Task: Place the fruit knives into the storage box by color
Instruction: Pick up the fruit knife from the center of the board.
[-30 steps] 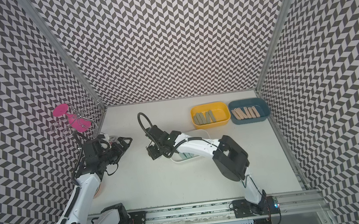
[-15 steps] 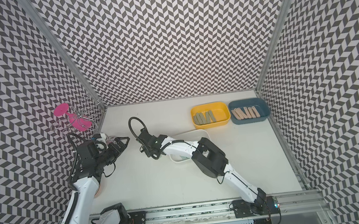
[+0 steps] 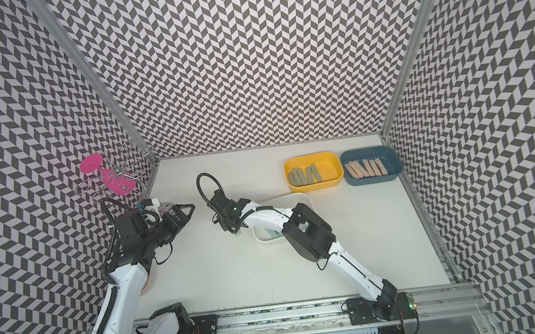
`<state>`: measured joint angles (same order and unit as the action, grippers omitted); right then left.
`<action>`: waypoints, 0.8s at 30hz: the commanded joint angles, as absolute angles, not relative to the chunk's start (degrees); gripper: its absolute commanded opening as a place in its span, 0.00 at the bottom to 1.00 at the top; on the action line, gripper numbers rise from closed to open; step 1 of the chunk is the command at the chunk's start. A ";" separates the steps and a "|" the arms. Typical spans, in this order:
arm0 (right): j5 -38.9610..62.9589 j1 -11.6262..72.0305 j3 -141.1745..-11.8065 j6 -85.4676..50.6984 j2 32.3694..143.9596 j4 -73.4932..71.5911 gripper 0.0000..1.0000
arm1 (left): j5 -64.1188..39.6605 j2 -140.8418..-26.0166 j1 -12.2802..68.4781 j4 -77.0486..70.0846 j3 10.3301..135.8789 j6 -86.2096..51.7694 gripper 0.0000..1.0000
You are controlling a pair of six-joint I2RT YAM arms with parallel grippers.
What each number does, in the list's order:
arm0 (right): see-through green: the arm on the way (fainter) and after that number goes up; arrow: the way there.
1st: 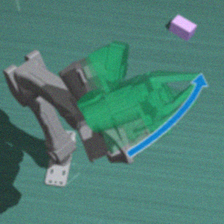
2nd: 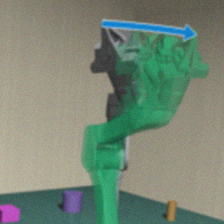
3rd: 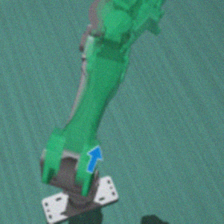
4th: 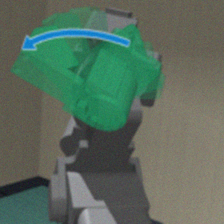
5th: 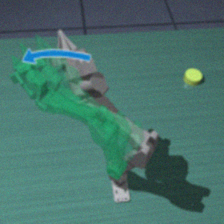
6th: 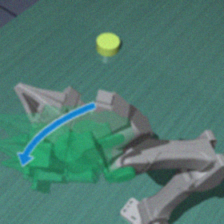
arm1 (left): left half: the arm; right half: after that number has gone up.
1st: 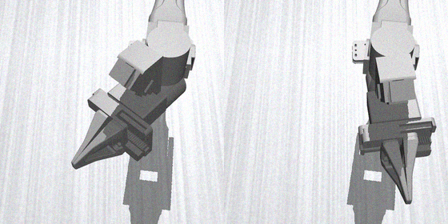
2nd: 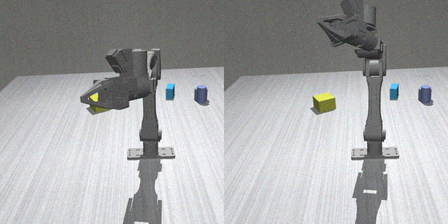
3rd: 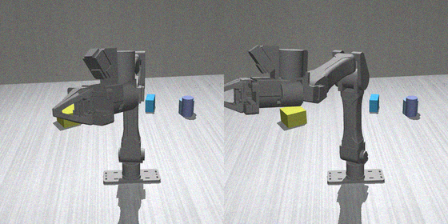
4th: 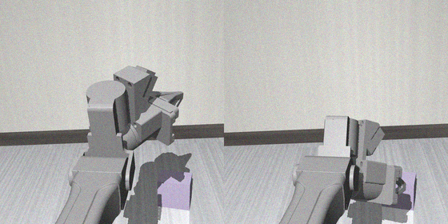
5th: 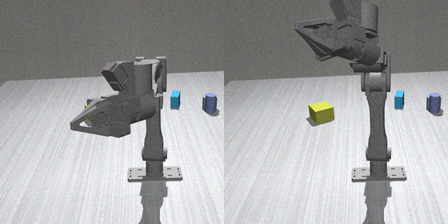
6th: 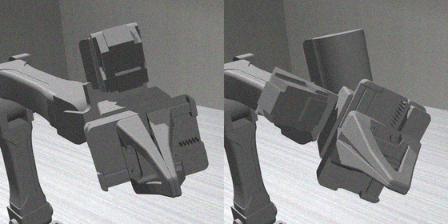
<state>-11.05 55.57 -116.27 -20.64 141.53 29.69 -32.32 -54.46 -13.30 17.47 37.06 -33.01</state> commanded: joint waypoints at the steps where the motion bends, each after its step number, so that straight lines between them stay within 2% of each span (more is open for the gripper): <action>1: -8.35 55.94 -112.00 -21.68 140.99 31.67 0.46 | -33.66 -54.75 -13.62 15.39 36.30 -32.84 1.00; 12: -9.47 57.98 -105.50 -21.05 138.85 30.23 0.40 | -34.06 -54.23 -13.10 14.25 35.35 -33.97 1.00; 19: -8.27 58.38 -108.04 -20.38 140.30 30.47 0.18 | -33.36 -53.54 -12.04 14.45 34.98 -34.41 1.00; 24: -8.69 58.25 -109.98 -19.94 138.27 29.62 0.12 | -32.87 -53.05 -11.43 14.77 34.89 -34.59 1.00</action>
